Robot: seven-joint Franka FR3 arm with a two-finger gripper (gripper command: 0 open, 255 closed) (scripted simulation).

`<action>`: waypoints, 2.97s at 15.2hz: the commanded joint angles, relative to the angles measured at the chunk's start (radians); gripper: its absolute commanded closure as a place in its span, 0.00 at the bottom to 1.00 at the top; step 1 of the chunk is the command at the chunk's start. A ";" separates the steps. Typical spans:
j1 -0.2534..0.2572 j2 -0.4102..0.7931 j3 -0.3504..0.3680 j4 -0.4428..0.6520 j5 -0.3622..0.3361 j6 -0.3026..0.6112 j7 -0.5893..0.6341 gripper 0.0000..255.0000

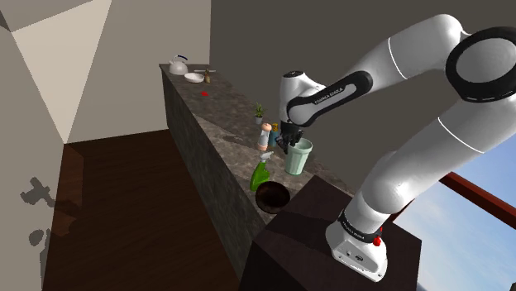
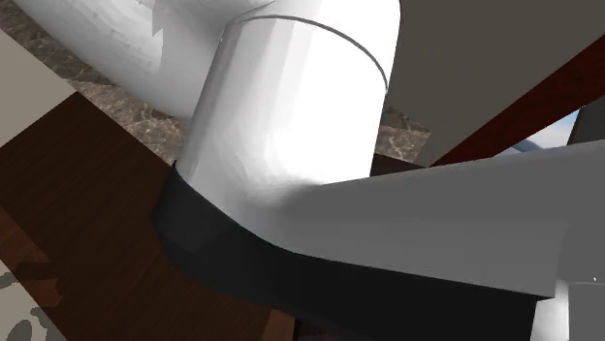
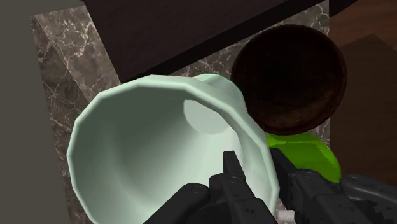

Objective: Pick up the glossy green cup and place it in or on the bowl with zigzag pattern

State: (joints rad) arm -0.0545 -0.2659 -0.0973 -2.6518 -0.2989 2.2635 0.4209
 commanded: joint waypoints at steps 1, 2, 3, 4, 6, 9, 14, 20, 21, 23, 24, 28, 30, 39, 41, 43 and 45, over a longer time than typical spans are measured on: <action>0.035 -0.023 0.039 0.003 0.030 -0.036 0.047 1.00; 0.051 -0.031 0.057 0.002 0.044 -0.048 0.069 1.00; 0.067 -0.038 0.075 0.003 0.058 -0.060 0.091 1.00; 0.083 -0.043 0.093 0.005 0.072 -0.072 0.113 1.00; 0.115 -0.049 0.129 0.013 0.100 -0.095 0.157 1.00; 0.133 -0.030 0.152 0.009 0.112 -0.078 0.192 1.00; 0.127 0.026 0.154 -0.016 0.096 0.003 0.211 1.00; 0.119 0.104 0.156 -0.037 0.070 0.100 0.240 1.00; 0.117 0.118 0.156 -0.040 0.065 0.116 0.245 1.00; 0.114 0.147 0.156 -0.044 0.053 0.148 0.257 1.00; 0.112 0.162 0.156 -0.046 0.047 0.164 0.263 1.00; 0.106 0.224 0.155 -0.050 0.018 0.228 0.290 1.00; 0.104 0.253 0.154 -0.050 0.003 0.256 0.304 1.00; 0.104 0.254 0.154 -0.050 0.003 0.256 0.304 0.00; 0.104 0.254 0.154 -0.050 0.003 0.256 0.304 0.00; 0.104 0.254 0.154 -0.050 0.003 0.256 0.304 0.00; 0.110 0.219 0.159 -0.043 0.025 0.216 0.290 0.00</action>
State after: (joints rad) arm 0.0526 -0.0274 0.0594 -2.6958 -0.2851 2.5000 0.7182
